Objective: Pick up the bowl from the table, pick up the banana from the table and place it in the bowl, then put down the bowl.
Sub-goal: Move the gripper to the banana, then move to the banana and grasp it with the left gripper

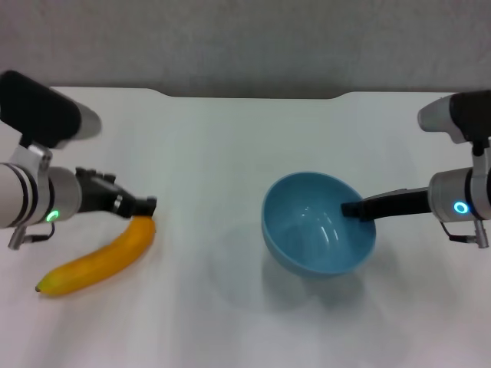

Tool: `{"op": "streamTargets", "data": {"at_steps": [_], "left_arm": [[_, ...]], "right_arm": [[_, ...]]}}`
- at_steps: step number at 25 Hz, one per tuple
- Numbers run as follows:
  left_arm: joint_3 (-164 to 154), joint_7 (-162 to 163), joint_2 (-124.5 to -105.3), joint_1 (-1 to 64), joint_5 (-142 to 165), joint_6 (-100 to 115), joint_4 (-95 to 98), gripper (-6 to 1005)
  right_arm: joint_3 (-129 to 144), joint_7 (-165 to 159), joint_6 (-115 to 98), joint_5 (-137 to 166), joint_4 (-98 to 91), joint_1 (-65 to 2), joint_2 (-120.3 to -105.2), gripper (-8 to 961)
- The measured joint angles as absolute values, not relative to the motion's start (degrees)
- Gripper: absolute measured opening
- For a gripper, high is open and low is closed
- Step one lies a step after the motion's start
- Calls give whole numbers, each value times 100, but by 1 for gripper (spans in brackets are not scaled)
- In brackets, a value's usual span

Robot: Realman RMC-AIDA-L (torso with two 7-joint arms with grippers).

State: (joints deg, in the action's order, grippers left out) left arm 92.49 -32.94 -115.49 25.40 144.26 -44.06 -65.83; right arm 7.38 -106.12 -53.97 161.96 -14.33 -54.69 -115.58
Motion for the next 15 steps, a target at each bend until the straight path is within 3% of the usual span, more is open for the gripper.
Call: {"op": "streamTargets", "data": {"at_steps": [15], "left_arm": [[9233, -3490, -11590, 2846, 14660, -4593, -5612, 885]], "right_arm": [[785, -10675, -5686, 16051, -1692, -5436, -11556, 50]]}}
